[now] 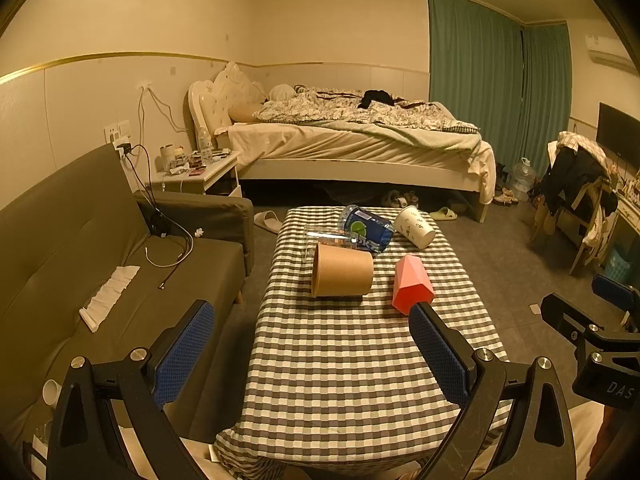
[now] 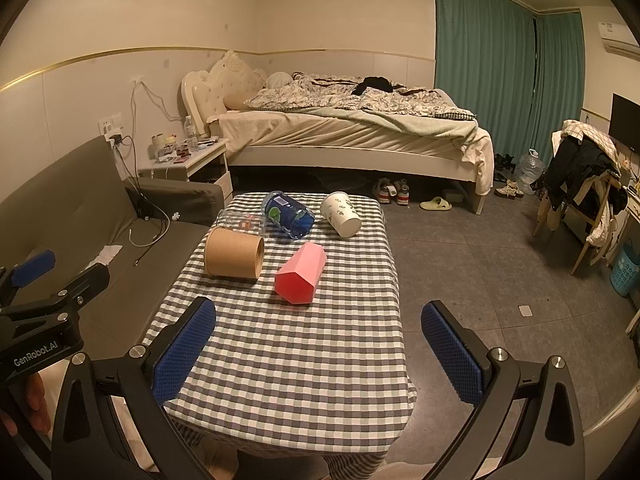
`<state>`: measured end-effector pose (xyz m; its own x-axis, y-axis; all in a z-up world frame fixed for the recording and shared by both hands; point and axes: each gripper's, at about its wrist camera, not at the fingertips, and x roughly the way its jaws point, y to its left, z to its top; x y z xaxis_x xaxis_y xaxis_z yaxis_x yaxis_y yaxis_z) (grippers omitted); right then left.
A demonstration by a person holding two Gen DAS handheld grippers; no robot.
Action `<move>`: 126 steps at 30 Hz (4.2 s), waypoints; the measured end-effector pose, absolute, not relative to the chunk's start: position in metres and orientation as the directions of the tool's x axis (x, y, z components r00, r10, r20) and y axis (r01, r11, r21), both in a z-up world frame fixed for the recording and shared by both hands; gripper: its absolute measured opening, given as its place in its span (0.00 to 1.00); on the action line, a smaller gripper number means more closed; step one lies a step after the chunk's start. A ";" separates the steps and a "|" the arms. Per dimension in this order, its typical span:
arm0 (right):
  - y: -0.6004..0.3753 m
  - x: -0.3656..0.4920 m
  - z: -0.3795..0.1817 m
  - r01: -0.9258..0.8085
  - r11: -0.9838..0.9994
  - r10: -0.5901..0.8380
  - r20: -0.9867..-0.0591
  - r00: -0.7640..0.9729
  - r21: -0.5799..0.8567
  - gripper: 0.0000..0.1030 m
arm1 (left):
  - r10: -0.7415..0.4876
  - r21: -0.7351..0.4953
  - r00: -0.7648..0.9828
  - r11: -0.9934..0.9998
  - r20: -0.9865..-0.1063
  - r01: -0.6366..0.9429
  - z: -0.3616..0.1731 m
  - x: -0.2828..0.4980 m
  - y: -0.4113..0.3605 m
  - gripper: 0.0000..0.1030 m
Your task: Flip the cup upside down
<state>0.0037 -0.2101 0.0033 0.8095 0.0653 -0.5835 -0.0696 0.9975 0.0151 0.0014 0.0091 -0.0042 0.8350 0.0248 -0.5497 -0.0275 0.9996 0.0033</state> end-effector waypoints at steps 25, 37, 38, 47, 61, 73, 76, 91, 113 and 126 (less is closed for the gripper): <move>-0.206 0.002 -0.001 -0.080 0.997 0.070 -0.587 0.807 0.008 1.00 | 0.028 0.006 0.831 1.000 -0.556 -0.029 -0.007 0.002 0.011 0.98; -0.184 0.021 -0.002 -0.165 0.984 0.091 -0.597 0.797 -0.070 1.00 | 0.045 -0.011 0.799 0.998 -0.600 -0.065 -0.019 0.026 0.022 0.98; -0.181 0.026 -0.003 -0.180 0.980 0.096 -0.603 0.792 -0.080 1.00 | 0.049 -0.014 0.792 0.997 -0.608 -0.072 -0.023 0.030 0.025 0.98; -0.123 0.131 -0.027 -0.494 0.830 0.205 -0.682 0.702 -0.259 1.00 | 0.127 0.005 0.727 0.986 -0.674 -0.167 -0.064 0.097 0.069 0.98; -0.025 0.263 -0.156 -0.823 0.446 0.164 -0.872 0.461 -0.352 0.99 | 0.184 0.011 0.605 0.960 -0.775 -0.279 -0.135 0.179 0.132 0.98; -0.007 0.249 -0.162 -0.793 0.446 0.150 -0.839 0.524 -0.415 0.90 | 0.198 0.015 0.610 0.957 -0.768 -0.291 -0.130 0.167 0.141 0.98; -0.014 0.229 -0.133 -0.763 0.508 0.133 -0.839 0.527 -0.399 0.90 | 0.193 -0.002 0.632 0.956 -0.750 -0.295 -0.114 0.154 0.140 0.98; -0.108 0.117 -0.108 -0.099 0.983 0.181 -0.933 0.311 0.158 0.90 | 0.114 -0.057 0.723 0.977 -0.681 -0.208 -0.053 0.068 0.115 0.98; -0.144 0.165 -0.164 0.156 0.971 0.117 -0.928 0.353 0.181 0.88 | 0.114 -0.018 0.649 0.981 -0.752 -0.193 -0.098 0.080 0.098 0.98; -0.173 0.125 -0.061 -0.023 0.983 0.156 -0.777 0.609 0.180 1.00 | 0.128 0.007 0.733 0.986 -0.668 -0.166 -0.044 0.059 0.043 0.98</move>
<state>0.1254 -0.1725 -0.0609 0.6091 0.1565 -0.7775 -0.0228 0.9834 0.1801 0.0593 0.0434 -0.0441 0.7333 0.1279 -0.6678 -0.1659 0.9861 0.0067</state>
